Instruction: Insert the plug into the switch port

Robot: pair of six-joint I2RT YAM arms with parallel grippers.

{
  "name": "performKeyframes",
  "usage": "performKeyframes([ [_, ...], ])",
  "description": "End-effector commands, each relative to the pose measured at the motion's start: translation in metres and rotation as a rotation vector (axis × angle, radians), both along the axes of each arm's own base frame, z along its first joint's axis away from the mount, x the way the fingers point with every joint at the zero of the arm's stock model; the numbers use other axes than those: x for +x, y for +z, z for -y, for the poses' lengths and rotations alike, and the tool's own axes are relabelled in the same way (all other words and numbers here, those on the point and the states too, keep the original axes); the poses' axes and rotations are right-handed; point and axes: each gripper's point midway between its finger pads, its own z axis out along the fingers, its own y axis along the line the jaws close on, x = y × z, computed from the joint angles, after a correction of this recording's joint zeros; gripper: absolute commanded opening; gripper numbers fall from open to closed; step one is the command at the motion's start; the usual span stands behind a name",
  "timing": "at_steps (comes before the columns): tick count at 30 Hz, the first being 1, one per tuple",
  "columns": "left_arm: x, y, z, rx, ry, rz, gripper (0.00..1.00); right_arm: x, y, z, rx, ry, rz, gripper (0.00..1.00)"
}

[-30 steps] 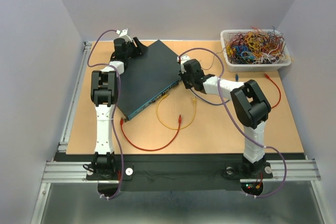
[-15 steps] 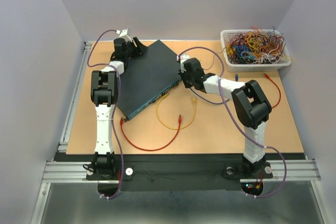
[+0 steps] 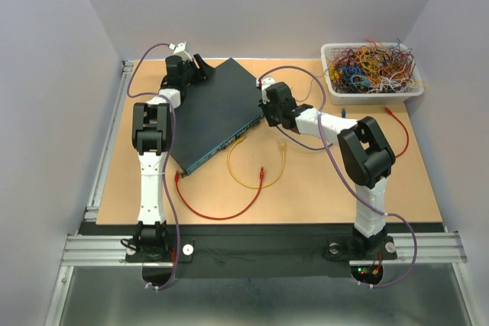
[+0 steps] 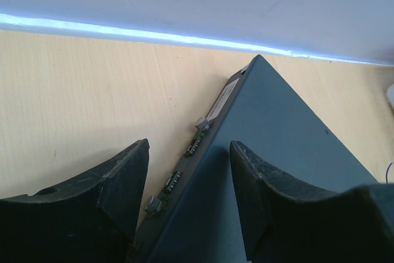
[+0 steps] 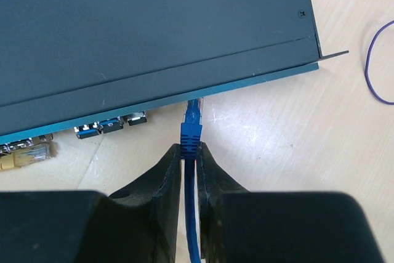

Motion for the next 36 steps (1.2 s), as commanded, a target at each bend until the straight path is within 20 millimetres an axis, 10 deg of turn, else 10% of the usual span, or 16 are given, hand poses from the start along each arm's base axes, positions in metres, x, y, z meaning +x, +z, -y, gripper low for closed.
performKeyframes([
  [1, -0.043, -0.018, 0.068, -0.072, -0.169, -0.168, 0.65, 0.029, 0.100, -0.038, 0.174, 0.045, 0.246, 0.00],
  [19, -0.042, -0.018, 0.068, -0.073, -0.170, -0.168, 0.64, 0.021, 0.090, -0.033, 0.175, 0.039, 0.220, 0.00],
  [36, -0.042, -0.019, 0.069, -0.072, -0.177, -0.170, 0.64, -0.053, -0.031, -0.006, 0.187, -0.016, -0.066, 0.00],
])
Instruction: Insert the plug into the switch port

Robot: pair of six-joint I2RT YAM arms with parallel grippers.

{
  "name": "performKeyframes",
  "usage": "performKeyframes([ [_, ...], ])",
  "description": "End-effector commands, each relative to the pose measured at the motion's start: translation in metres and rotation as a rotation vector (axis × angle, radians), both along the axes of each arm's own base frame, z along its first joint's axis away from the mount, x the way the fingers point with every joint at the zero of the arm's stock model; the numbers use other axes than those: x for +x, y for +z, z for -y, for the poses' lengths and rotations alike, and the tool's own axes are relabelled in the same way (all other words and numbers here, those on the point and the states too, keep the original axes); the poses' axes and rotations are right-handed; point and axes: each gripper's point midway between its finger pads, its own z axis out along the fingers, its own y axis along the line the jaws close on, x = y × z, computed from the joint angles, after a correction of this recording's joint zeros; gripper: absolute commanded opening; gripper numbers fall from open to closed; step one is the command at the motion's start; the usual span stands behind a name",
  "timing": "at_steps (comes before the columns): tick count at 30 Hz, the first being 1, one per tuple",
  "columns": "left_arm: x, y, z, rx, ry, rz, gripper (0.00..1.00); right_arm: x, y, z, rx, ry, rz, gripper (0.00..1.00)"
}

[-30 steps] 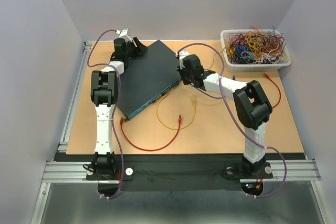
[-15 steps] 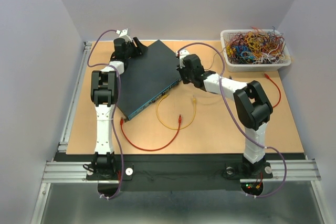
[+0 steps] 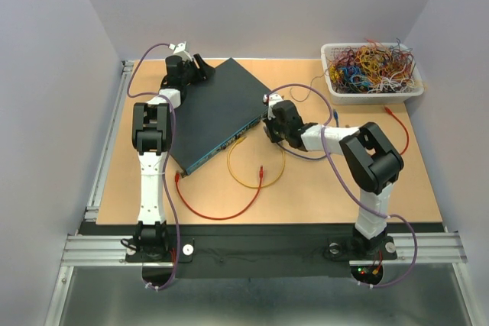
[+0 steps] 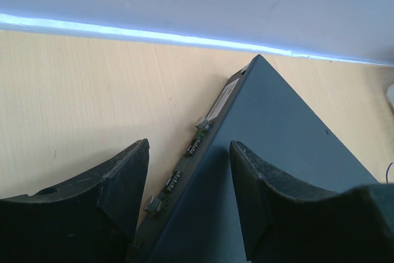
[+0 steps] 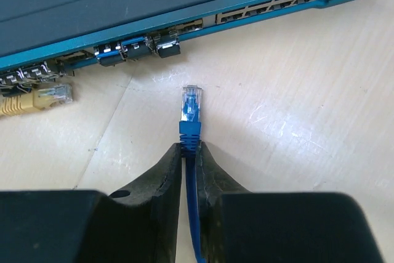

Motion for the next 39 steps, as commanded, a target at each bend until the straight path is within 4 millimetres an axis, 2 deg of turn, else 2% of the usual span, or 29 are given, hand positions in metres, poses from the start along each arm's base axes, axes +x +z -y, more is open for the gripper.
performKeyframes([
  [1, -0.042, -0.019, 0.069, -0.072, -0.176, -0.169, 0.64, -0.012, 0.001, -0.009, 0.080, -0.002, -0.026, 0.01],
  [4, -0.043, -0.018, 0.069, -0.073, -0.179, -0.168, 0.64, -0.019, -0.006, -0.007, 0.078, -0.006, -0.050, 0.14],
  [5, -0.043, -0.017, 0.070, -0.073, -0.181, -0.165, 0.64, -0.019, -0.008, -0.004, 0.071, -0.014, -0.052, 0.25],
  [7, -0.043, -0.018, 0.070, -0.072, -0.183, -0.166, 0.65, -0.017, -0.007, -0.002, 0.059, -0.025, -0.050, 0.38],
  [12, -0.043, -0.018, 0.070, -0.076, -0.187, -0.165, 0.65, -0.012, 0.003, -0.005, 0.064, -0.025, -0.035, 0.45],
  [20, -0.043, -0.017, 0.071, -0.074, -0.189, -0.163, 0.64, 0.002, 0.006, 0.003, 0.009, -0.065, 0.004, 0.45],
  [27, -0.044, -0.018, 0.071, -0.076, -0.190, -0.164, 0.65, 0.005, 0.007, -0.003, 0.023, -0.050, 0.002, 0.40],
  [32, -0.043, -0.018, 0.070, -0.077, -0.190, -0.164, 0.64, 0.008, 0.011, -0.009, 0.042, -0.038, 0.002, 0.39],
  [34, -0.044, -0.018, 0.070, -0.077, -0.190, -0.166, 0.64, 0.010, 0.012, -0.011, 0.046, -0.036, 0.005, 0.36],
  [39, -0.043, -0.018, 0.070, -0.077, -0.190, -0.164, 0.64, 0.009, 0.011, -0.012, 0.046, -0.032, 0.001, 0.21],
])
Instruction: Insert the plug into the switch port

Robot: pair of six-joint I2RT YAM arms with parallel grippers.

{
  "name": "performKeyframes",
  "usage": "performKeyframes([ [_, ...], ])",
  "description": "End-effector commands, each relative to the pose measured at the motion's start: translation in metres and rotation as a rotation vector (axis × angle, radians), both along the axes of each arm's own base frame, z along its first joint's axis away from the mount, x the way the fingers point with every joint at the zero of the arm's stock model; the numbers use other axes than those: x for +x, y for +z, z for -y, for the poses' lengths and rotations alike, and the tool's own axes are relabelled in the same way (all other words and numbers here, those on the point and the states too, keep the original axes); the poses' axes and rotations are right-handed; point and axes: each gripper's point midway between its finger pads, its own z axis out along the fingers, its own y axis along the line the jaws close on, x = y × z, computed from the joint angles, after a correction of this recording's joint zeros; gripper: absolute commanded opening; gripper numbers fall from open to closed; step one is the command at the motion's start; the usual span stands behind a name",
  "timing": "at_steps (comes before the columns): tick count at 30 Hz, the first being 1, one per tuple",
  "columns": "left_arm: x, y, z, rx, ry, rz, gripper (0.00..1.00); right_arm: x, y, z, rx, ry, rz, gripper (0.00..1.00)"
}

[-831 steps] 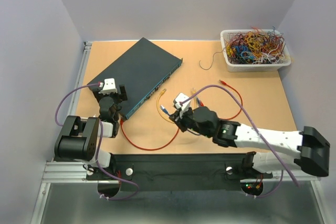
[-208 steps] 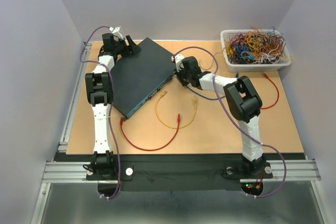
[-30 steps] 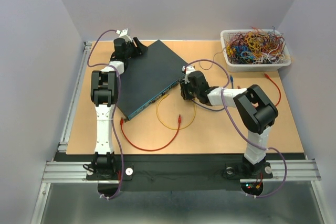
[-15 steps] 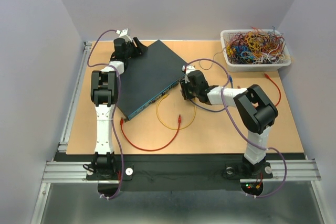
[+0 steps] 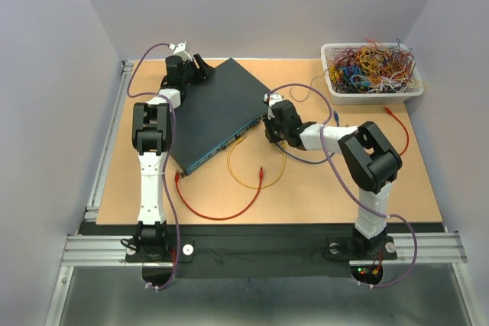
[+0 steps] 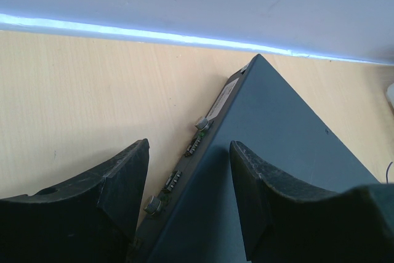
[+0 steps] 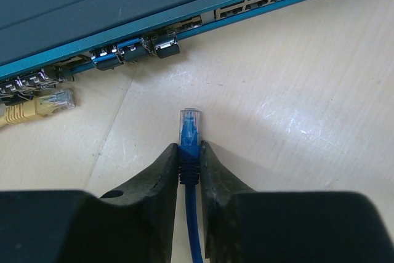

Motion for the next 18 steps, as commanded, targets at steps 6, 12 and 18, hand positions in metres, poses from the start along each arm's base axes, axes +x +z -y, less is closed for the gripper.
performKeyframes([
  [6, -0.043, -0.018, 0.070, -0.076, -0.188, -0.164, 0.64, 0.006, 0.009, -0.009, 0.014, 0.017, 0.025, 0.08],
  [12, -0.043, -0.017, 0.071, -0.077, -0.190, -0.165, 0.64, 0.019, 0.020, -0.001, -0.021, -0.007, 0.099, 0.01],
  [18, -0.043, -0.018, 0.071, -0.078, -0.195, -0.166, 0.64, 0.042, 0.037, 0.000, -0.004, -0.019, 0.178, 0.00],
])
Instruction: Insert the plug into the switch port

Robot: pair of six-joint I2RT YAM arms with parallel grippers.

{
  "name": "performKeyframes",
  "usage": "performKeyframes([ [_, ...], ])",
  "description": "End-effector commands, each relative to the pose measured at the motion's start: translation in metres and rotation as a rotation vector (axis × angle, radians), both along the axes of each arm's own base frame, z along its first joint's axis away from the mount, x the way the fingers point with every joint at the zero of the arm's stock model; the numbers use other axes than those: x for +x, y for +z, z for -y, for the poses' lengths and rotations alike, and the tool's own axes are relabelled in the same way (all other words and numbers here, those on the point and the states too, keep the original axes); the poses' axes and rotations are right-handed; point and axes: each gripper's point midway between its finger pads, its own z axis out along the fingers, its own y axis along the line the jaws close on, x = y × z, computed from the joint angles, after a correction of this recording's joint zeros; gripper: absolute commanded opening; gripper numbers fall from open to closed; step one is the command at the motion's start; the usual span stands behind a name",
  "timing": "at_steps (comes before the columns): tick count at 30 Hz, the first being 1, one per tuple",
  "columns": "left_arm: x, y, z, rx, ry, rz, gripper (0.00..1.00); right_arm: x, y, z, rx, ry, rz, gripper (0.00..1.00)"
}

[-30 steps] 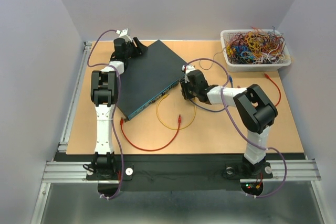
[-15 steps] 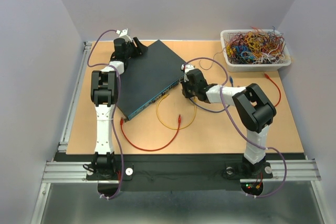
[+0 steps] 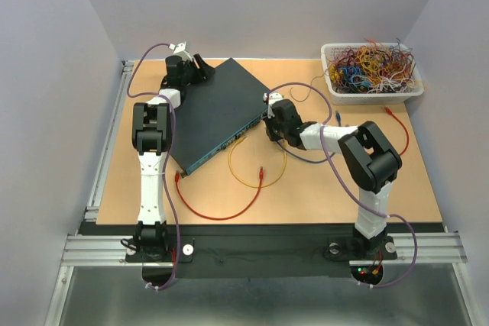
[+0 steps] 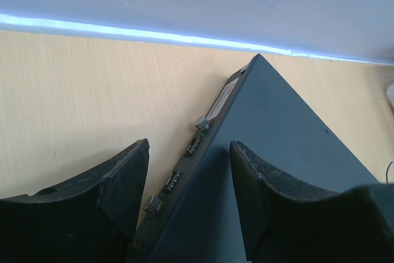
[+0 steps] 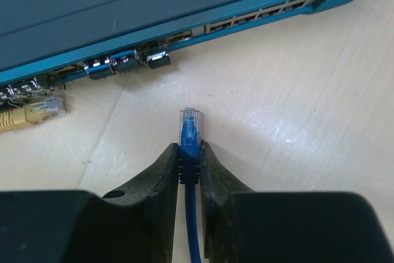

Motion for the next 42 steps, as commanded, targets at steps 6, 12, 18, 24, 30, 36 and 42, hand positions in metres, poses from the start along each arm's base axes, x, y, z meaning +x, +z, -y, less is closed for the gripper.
performKeyframes([
  [6, -0.043, -0.017, 0.071, -0.079, -0.197, -0.163, 0.64, 0.058, 0.053, -0.010, 0.031, -0.024, 0.201, 0.00],
  [12, -0.043, -0.017, 0.071, -0.080, -0.200, -0.163, 0.64, 0.070, 0.056, -0.013, 0.040, -0.030, 0.213, 0.00],
  [18, -0.043, -0.016, 0.071, -0.079, -0.201, -0.159, 0.64, 0.073, 0.050, -0.008, 0.028, -0.046, 0.207, 0.01],
  [24, -0.043, -0.017, 0.072, -0.079, -0.202, -0.163, 0.64, 0.077, 0.049, -0.007, 0.032, -0.049, 0.208, 0.00],
  [30, -0.043, -0.017, 0.072, -0.079, -0.202, -0.162, 0.64, 0.080, 0.052, -0.014, 0.055, -0.025, 0.210, 0.01],
  [36, -0.043, -0.017, 0.072, -0.079, -0.202, -0.163, 0.64, 0.078, 0.053, -0.023, 0.093, 0.009, 0.202, 0.00],
  [42, -0.043, -0.018, 0.072, -0.079, -0.203, -0.164, 0.64, 0.074, 0.064, -0.030, 0.140, 0.031, 0.205, 0.01],
])
